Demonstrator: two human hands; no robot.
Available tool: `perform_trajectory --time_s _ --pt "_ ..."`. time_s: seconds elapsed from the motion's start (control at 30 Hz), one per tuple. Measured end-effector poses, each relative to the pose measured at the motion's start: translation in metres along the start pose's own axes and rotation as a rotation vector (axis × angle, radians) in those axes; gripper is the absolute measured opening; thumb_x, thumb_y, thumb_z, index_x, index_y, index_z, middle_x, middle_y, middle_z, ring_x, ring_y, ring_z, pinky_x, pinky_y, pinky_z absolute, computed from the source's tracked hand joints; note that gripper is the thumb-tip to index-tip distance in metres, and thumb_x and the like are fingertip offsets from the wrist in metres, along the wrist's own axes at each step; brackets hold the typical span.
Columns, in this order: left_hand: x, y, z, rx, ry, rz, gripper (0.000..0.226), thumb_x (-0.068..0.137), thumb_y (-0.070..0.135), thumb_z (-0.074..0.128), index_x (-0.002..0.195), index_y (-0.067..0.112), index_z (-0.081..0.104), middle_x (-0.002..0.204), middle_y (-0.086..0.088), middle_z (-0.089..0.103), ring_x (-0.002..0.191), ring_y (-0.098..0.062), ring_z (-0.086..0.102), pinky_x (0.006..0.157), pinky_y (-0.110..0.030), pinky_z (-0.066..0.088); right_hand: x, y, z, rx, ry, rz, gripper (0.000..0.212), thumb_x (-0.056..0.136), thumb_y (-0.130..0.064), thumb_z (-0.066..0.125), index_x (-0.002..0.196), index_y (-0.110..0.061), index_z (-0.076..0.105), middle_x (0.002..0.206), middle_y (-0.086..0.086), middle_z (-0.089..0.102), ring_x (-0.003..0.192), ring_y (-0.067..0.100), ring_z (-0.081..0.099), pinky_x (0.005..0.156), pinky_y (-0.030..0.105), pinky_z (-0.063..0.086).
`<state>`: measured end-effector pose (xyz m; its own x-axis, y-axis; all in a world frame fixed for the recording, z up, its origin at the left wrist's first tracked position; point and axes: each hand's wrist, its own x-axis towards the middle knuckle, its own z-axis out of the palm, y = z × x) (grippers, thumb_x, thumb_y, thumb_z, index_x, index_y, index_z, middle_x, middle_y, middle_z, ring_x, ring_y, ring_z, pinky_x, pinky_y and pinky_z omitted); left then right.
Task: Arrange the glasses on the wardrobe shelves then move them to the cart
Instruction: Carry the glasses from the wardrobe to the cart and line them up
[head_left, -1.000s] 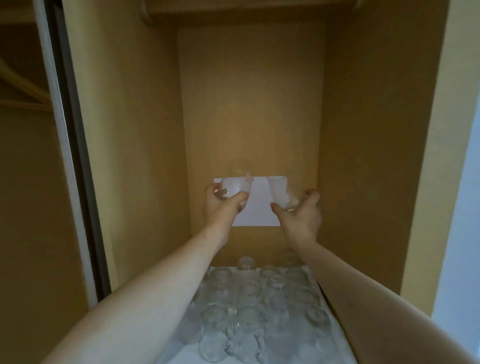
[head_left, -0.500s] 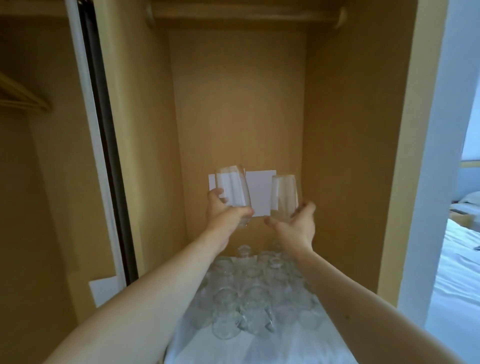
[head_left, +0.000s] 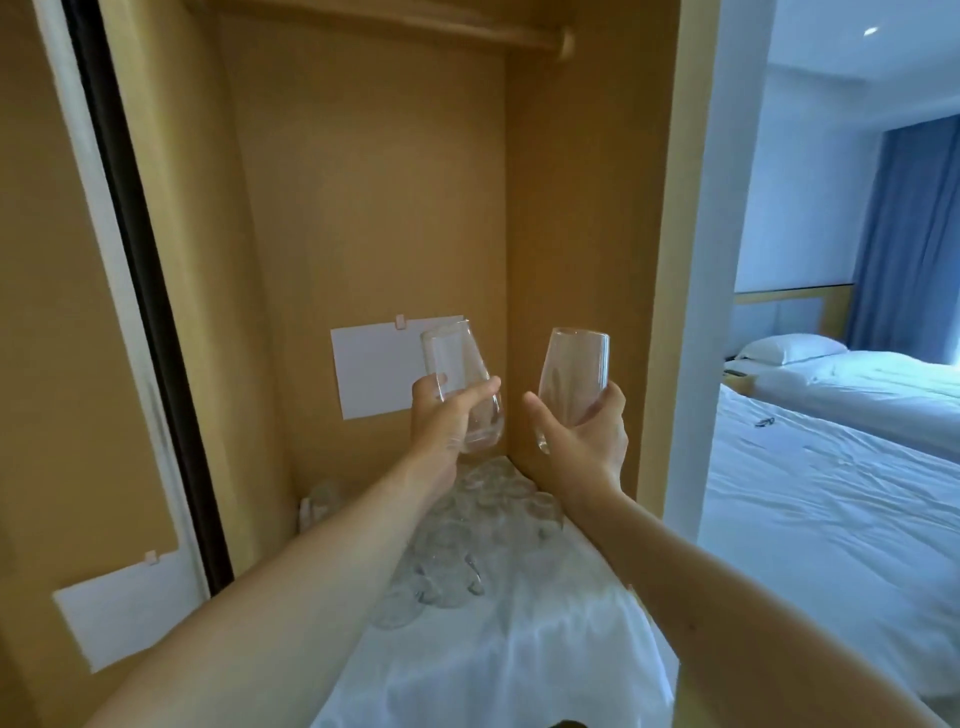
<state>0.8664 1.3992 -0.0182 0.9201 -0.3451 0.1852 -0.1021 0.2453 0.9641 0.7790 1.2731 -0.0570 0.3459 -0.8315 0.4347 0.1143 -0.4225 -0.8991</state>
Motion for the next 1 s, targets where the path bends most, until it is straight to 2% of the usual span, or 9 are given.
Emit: perform_trajectory --time_s 0.13,0.33,0.4,0.47,0.57,0.7,0.83,0.9,1.0 --pt "-0.019 -0.004 0.037 0.097 -0.066 0.077 0.071 0.057 0.068 0.084 0.113 0.038 0.052 0.112 0.009 0.065 0.099 -0.014 0.065 0.067 -0.027 0.051 0.012 0.010 -0.037 -0.042 0.106 0.007 0.098 0.053 -0.071 0.080 0.132 -0.039 0.033 0.103 -0.018 0.056 0.097 0.014 0.062 0.084 0.037 0.055" --pt "-0.043 -0.013 0.119 0.020 -0.259 0.051 0.075 0.064 0.070 0.077 0.123 0.028 0.056 0.101 -0.001 0.074 0.092 -0.024 0.074 0.072 -0.035 0.060 0.045 0.039 -0.112 -0.111 0.165 -0.005 0.094 0.056 -0.050 0.094 0.126 -0.033 0.033 0.096 -0.014 0.055 0.089 0.013 0.065 0.067 0.024 0.051" --pt "-0.052 -0.017 0.150 0.001 -0.325 0.057 0.071 0.065 0.070 0.074 0.122 0.030 0.057 0.104 -0.002 0.075 0.092 -0.024 0.074 0.070 -0.033 0.061 0.057 0.049 -0.141 -0.133 0.199 -0.011 0.092 0.056 -0.050 0.093 0.125 -0.033 0.033 0.099 -0.010 0.057 0.088 0.012 0.064 0.074 0.032 0.057" --pt "-0.060 -0.024 0.185 0.003 -0.388 0.052 0.076 0.066 0.069 0.074 0.127 0.027 0.056 0.105 -0.005 0.074 0.092 -0.027 0.074 0.076 -0.041 0.064 0.069 0.059 -0.172 -0.158 0.242 -0.016 0.091 0.058 -0.052 0.092 0.126 -0.033 0.034 0.102 -0.009 0.057 0.085 0.009 0.063 0.081 0.036 0.058" --pt "-0.071 -0.035 0.237 0.038 -0.462 0.037 0.080 0.066 0.070 0.074 0.130 0.027 0.054 0.105 -0.004 0.073 0.089 -0.026 0.074 0.080 -0.048 0.063 0.086 0.073 -0.222 -0.179 0.303 -0.036 0.093 0.063 -0.053 0.092 0.134 -0.030 0.036 0.103 -0.009 0.056 0.087 0.011 0.062 0.080 0.029 0.054" --pt "-0.087 -0.051 0.305 0.033 -0.529 0.013 0.069 0.072 0.065 0.076 0.125 0.024 0.058 0.100 -0.004 0.074 0.083 -0.023 0.075 0.080 -0.042 0.061 0.105 0.087 -0.288 -0.183 0.381 -0.026 0.095 0.065 -0.065 0.085 0.137 -0.028 0.037 0.105 -0.007 0.057 0.089 0.013 0.063 0.080 0.027 0.052" --pt "-0.104 -0.068 0.378 0.044 -0.591 0.009 0.058 0.086 0.061 0.068 0.129 0.024 0.057 0.102 -0.003 0.074 0.084 -0.021 0.075 0.083 -0.041 0.061 0.119 0.101 -0.352 -0.196 0.462 -0.002 0.099 0.060 -0.078 0.073 0.137 -0.026 0.039 0.106 -0.005 0.061 0.087 0.011 0.063 0.073 0.016 0.043" --pt "-0.114 -0.075 0.409 0.033 -0.615 -0.001 0.059 0.085 0.062 0.067 0.130 0.025 0.057 0.102 -0.002 0.074 0.083 -0.019 0.075 0.075 -0.033 0.058 0.127 0.110 -0.384 -0.215 0.494 0.012 0.097 0.061 -0.077 0.075 0.136 -0.026 0.041 0.103 -0.005 0.061 0.084 0.006 0.062 0.077 0.020 0.048" --pt "-0.129 -0.084 0.452 0.006 -0.654 -0.031 0.067 0.078 0.067 0.071 0.128 0.024 0.058 0.099 -0.002 0.075 0.079 -0.017 0.075 0.067 -0.028 0.055 0.140 0.123 -0.429 -0.269 0.537 0.046 0.090 0.064 -0.066 0.084 0.133 -0.024 0.045 0.096 -0.008 0.060 0.083 0.007 0.063 0.089 0.038 0.055"
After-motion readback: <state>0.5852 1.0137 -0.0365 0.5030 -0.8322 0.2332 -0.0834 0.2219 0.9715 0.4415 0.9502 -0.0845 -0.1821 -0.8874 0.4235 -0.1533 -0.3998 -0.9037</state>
